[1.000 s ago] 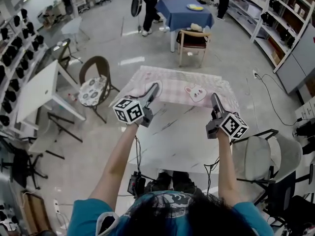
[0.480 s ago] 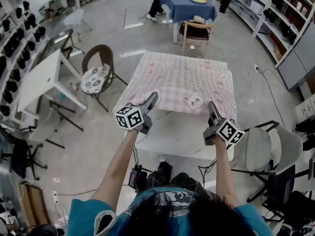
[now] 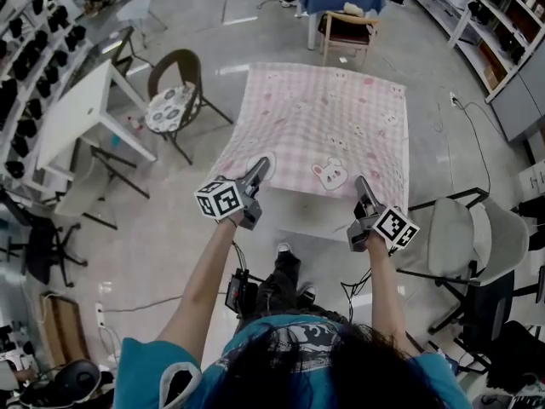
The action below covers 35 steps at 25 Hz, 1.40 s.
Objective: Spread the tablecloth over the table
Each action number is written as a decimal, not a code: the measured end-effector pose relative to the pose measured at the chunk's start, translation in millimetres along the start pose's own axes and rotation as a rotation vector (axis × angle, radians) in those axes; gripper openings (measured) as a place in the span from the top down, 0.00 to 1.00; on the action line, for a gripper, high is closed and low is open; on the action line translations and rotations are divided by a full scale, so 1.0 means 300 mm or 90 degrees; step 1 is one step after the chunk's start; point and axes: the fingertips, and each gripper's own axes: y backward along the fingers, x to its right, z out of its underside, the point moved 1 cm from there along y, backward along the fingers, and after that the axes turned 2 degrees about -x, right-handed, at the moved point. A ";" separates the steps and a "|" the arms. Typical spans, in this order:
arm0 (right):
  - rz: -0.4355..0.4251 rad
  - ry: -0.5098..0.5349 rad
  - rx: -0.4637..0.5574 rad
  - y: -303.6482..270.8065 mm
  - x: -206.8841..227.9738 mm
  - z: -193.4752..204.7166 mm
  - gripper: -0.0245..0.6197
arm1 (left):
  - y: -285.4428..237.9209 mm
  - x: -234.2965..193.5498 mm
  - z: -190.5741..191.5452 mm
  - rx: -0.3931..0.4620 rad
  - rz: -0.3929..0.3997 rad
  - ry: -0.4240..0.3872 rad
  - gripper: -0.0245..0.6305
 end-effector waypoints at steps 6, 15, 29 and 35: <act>0.019 -0.061 -0.038 0.100 0.090 0.146 0.91 | 0.090 -0.033 0.212 -0.017 -0.018 0.084 0.84; 0.094 -0.148 -0.094 0.202 0.241 0.364 0.91 | 0.181 -0.100 0.516 -0.108 -0.076 0.214 0.83; 0.196 -0.167 -0.141 0.275 0.372 0.574 0.94 | 0.231 -0.192 0.762 -0.303 -0.230 0.088 0.85; 0.205 -0.172 -0.136 0.226 0.373 0.577 0.93 | 0.197 -0.242 0.719 -0.312 -0.236 0.075 0.85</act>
